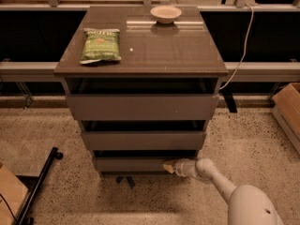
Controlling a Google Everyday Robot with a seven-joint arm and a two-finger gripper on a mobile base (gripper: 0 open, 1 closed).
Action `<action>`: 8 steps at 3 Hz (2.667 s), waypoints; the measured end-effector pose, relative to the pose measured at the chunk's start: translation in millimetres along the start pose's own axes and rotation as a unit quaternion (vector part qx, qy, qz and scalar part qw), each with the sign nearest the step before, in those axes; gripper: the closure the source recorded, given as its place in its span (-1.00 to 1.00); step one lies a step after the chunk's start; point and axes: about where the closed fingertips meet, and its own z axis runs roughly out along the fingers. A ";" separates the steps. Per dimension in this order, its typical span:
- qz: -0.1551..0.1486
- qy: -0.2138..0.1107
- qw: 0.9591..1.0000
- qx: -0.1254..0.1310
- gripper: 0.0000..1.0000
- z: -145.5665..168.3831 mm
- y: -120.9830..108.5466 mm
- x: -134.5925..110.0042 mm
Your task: Open bottom drawer
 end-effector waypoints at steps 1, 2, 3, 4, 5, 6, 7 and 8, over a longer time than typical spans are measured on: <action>-0.009 -0.008 1.000 -0.004 0.89 -20.6 13.1 -7.7; -0.053 -0.051 0.997 0.020 1.00 -103.4 22.6 -61.3; -0.087 -0.068 0.994 -0.007 1.00 -149.9 73.5 -81.1; -0.089 -0.066 0.994 -0.018 0.67 -151.1 88.2 -76.9; -0.088 -0.063 0.994 -0.016 0.20 -147.1 87.2 -76.5; -0.088 -0.081 0.993 -0.004 -0.26 -125.3 70.6 -86.4; -0.071 -0.091 0.993 0.015 -0.73 -105.5 37.4 -90.7; -0.056 -0.090 0.994 0.032 -1.00 -99.5 16.2 -87.6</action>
Offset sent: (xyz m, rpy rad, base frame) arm -0.1213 -0.0276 0.2207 0.0458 -0.2339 0.1202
